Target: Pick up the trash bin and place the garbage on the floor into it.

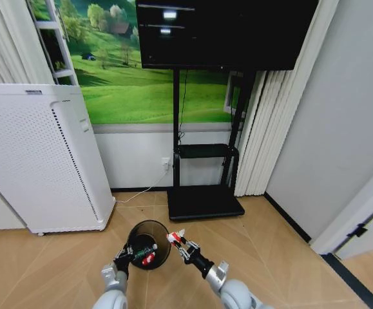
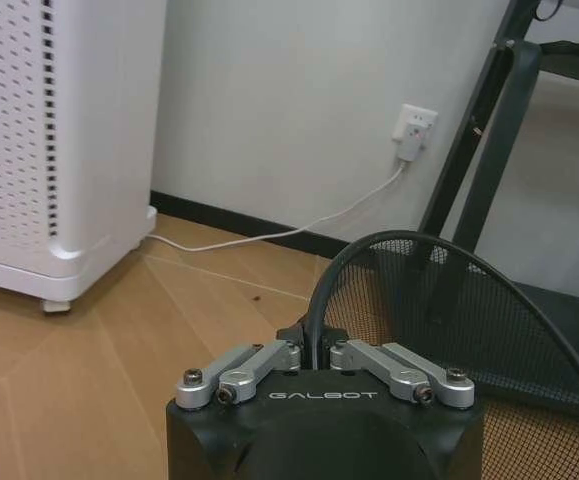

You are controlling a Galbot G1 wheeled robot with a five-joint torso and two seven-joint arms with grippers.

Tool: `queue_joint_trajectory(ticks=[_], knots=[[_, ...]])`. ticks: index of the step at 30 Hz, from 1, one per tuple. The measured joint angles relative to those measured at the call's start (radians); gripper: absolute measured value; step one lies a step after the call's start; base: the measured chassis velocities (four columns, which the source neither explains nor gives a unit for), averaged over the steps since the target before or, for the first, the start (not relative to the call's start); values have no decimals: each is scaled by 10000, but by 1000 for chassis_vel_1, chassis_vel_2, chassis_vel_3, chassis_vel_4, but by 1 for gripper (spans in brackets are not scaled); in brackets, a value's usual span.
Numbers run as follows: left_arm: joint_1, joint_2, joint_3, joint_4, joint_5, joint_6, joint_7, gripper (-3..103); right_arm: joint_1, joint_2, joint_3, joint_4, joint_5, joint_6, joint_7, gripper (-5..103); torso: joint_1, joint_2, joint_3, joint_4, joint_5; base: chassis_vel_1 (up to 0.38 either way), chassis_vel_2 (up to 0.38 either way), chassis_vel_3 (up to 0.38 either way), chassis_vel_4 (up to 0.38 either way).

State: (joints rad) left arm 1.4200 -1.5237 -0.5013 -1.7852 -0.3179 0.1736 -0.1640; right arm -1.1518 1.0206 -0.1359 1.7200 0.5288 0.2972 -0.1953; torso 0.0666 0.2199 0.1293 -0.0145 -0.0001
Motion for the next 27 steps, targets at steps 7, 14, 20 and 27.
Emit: queue_joint_trajectory(ticks=[7,14,20,27], knots=[[-965,-206,429,983,224,25,-88,7,459,-108,-578,-417,43,69,-51,24,0,0,1,-2,2,0,0,0,0],[-1255,-553,656,1229,273,58,-117,7,1035,127,-953,-1065,46,83,19,24,0,0,1,-2,2,0,0,0,0],[-1260,-842,747,1365,416,61,-103,7,1945,429,-1279,-1533,429,-51,354,24,0,0,1,1,2,0,0,0,0],[-1370,-705,683,1400,320,79,-105,7,2136,519,-1255,-1751,572,-72,391,50,0,0,1,-1,0,0,0,0,0]])
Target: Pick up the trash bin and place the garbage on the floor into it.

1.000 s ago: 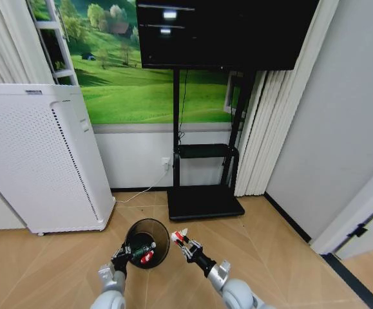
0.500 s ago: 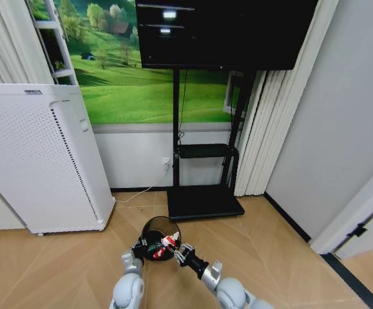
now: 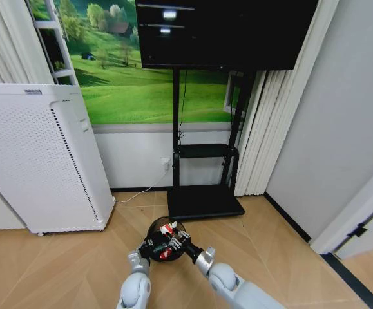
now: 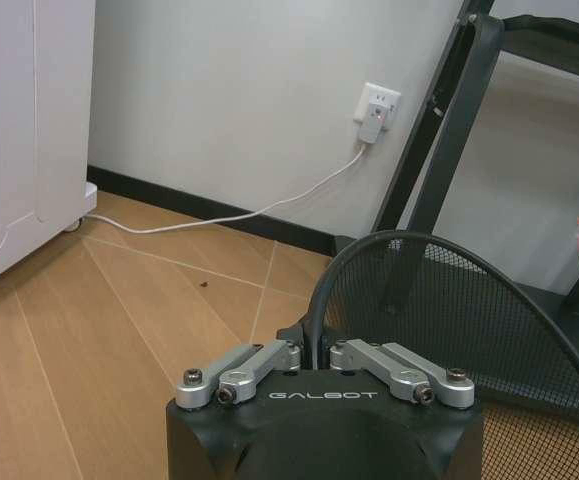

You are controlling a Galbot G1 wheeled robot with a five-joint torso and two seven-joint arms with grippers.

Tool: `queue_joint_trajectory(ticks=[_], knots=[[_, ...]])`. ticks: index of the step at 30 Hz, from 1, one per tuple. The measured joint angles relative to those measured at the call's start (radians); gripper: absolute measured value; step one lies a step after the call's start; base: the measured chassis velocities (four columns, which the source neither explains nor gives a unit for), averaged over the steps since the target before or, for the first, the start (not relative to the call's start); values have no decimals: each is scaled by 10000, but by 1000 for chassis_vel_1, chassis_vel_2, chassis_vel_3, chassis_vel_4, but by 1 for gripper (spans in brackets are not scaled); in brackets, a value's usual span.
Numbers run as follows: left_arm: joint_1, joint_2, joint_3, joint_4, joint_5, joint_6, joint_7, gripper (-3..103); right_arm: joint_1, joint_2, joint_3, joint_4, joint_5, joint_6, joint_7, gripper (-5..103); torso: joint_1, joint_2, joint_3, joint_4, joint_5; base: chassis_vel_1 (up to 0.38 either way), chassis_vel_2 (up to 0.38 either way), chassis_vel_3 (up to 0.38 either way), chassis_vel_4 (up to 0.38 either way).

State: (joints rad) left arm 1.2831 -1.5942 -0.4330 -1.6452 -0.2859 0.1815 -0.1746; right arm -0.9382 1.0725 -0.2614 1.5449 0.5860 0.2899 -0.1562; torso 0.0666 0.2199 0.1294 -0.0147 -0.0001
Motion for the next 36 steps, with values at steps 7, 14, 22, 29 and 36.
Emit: queue_joint_trajectory(ticks=[7,14,22,29,36], knots=[[-149,76,-47,44,-128,25,-1,7,-23,385,-7,-259,-32,15,0,78,0,0,-1,1,0,0,0,0,0],[-220,38,-57,79,-158,33,0,7,14,556,-65,-279,-41,16,37,97,0,0,-1,2,1,0,0,0,0],[70,-7,-117,-390,-316,54,-24,7,52,373,426,-528,-40,131,180,100,0,0,-1,1,1,0,0,0,0],[881,424,-842,-1636,29,-477,69,7,14,293,1957,-1331,3,337,696,100,-1,0,-1,3,2,0,0,0,0],[2128,800,-1531,-3434,-690,-540,59,7,-459,-117,4055,-1841,77,425,983,100,-2,1,-2,-1,0,0,0,0,0]])
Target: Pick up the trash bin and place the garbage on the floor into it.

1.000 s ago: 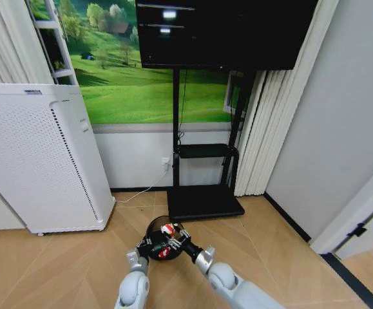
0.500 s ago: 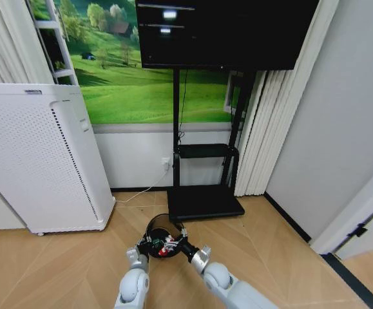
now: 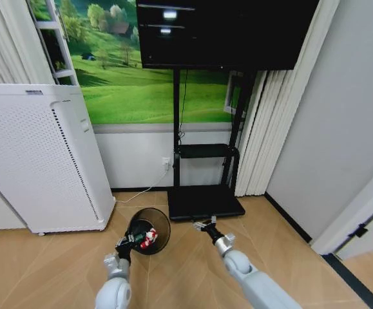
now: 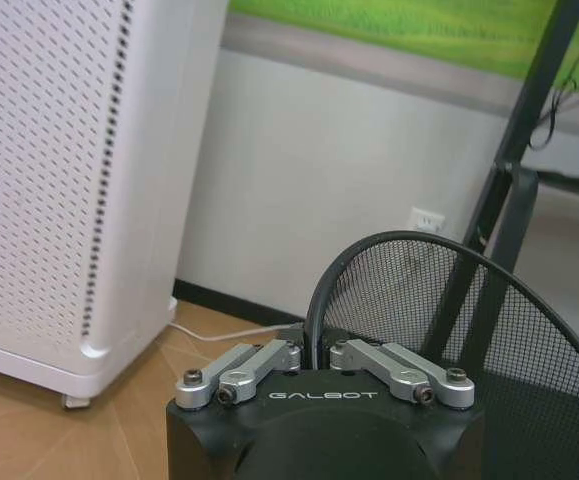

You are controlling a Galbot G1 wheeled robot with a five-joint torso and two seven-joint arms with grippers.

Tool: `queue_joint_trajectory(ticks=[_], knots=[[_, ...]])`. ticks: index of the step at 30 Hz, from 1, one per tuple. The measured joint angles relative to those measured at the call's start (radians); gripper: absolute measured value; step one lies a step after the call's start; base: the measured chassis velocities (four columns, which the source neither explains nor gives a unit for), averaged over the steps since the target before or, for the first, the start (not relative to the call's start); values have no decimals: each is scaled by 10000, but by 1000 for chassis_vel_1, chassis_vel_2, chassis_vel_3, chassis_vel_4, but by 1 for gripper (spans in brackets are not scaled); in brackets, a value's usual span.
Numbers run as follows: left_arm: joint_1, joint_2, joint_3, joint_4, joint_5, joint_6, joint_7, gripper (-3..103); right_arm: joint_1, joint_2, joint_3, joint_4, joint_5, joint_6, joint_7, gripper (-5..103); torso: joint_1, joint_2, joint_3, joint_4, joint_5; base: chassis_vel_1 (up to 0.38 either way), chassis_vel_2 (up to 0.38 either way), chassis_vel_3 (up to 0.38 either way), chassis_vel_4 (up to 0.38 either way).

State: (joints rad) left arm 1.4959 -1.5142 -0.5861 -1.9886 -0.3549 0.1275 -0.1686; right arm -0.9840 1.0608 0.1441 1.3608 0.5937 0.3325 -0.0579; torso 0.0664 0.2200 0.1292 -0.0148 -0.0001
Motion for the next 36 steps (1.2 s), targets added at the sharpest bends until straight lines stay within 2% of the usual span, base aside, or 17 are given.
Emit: queue_joint_trajectory(ticks=[2,3,8,11,15,22,24,29,31,34,36], knots=[[222,21,-134,-308,-111,0,-1,7,-96,-38,257,-101,4,80,-56,100,0,0,0,2,-1,0,0,0,0],[663,42,-441,-892,-278,-74,-1,7,-323,-68,768,-456,-51,419,-336,100,0,0,0,3,0,0,0,0,0],[1397,-8,-955,-1924,-437,-345,46,7,-1048,-81,1781,-907,-186,963,-817,100,-1,0,0,4,5,0,0,0,0],[2096,-192,-1393,-2837,-518,-687,193,7,-1959,123,2942,-1178,-710,1549,-1187,100,-1,0,-1,2,4,0,0,0,0],[2690,-447,-1642,-3189,-634,-960,308,7,-2879,442,3753,-1115,-930,1734,-1288,100,0,0,-1,-1,2,0,0,0,0],[3401,-859,-1956,-3075,-687,-1400,438,7,-3561,734,4327,-1089,-981,1950,-1453,100,-1,0,-1,1,3,0,0,0,0],[3844,-946,-2168,-2571,-1025,-1617,504,7,-3665,745,4445,-1135,-972,2067,-1473,100,-1,0,0,3,1,0,0,0,0],[4224,-947,-2449,-1738,-1765,-1682,515,7,-3636,666,4464,-1263,-970,2117,-1499,100,0,1,0,4,-3,0,0,0,0],[4361,-826,-2806,-1224,-2626,-1450,355,7,-3591,594,4419,-1413,-976,2166,-1513,100,0,1,0,4,-1,0,0,0,0],[4358,-759,-3003,-1017,-2933,-1269,201,7,-3587,582,4405,-1448,-999,2203,-1516,100,0,1,0,3,-1,0,0,0,0],[4340,-461,-3615,-452,-3668,-762,-199,7,-3549,552,4355,-1486,-1074,2255,-1574,100,1,1,1,2,-5,0,0,0,0]])
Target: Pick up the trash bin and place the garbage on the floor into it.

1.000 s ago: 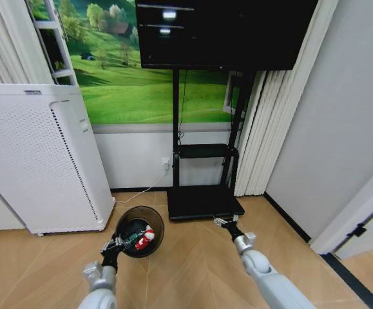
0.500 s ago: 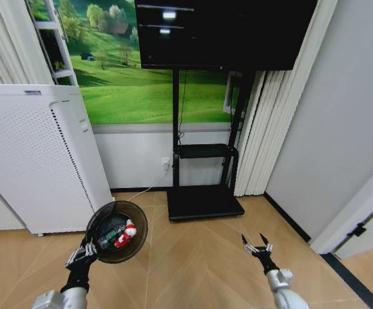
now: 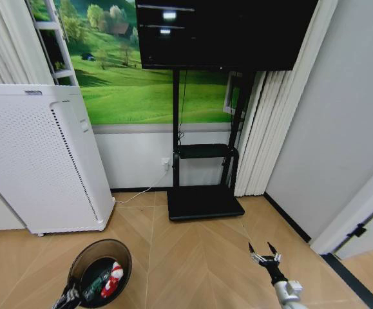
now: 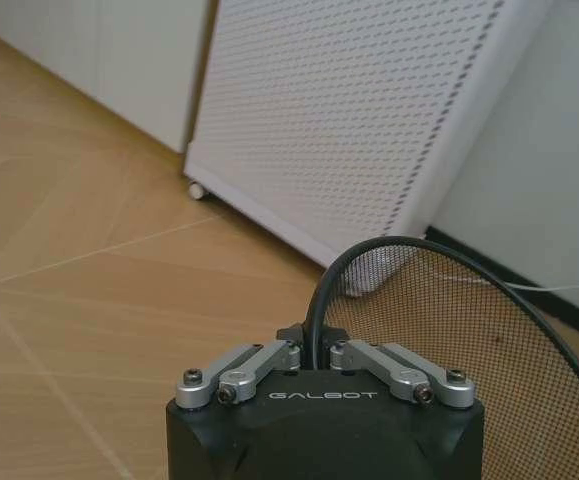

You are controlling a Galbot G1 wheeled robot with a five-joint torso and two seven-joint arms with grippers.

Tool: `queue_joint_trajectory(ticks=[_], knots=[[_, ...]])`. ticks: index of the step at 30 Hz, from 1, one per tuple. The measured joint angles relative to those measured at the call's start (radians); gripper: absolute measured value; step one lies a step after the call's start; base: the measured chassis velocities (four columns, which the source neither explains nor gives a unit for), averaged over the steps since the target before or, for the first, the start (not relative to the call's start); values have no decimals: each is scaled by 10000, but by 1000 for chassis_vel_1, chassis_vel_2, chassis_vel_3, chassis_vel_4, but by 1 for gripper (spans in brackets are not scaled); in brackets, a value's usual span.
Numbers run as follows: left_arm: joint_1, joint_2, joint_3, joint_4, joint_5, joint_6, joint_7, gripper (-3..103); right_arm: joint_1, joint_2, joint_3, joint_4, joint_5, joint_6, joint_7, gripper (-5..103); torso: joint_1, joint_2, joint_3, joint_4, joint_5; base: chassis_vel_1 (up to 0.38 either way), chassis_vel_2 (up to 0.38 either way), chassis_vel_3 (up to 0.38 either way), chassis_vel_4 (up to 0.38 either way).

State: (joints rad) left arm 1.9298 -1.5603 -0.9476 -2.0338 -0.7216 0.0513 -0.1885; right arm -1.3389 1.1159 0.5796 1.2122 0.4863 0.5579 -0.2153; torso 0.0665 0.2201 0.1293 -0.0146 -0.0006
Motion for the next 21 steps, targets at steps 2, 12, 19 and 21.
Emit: queue_joint_trajectory(ticks=[2,12,19,21], knots=[[20,131,-253,171,-140,114,-92,7,44,24,-51,-29,-11,2,-9,100,0,0,0,1,2,0,0,0,0],[-90,714,-1381,921,-1055,740,-483,7,267,106,-353,-236,-34,31,-33,100,0,0,0,1,5,0,0,0,0],[-509,996,-1560,1811,-1055,840,-599,7,162,-23,-338,-224,76,77,-52,100,0,0,0,0,8,0,0,0,0],[-546,998,-1535,1814,-1013,859,-599,7,160,-78,-319,-235,82,80,-57,100,1,0,0,-1,5,0,0,0,0]])
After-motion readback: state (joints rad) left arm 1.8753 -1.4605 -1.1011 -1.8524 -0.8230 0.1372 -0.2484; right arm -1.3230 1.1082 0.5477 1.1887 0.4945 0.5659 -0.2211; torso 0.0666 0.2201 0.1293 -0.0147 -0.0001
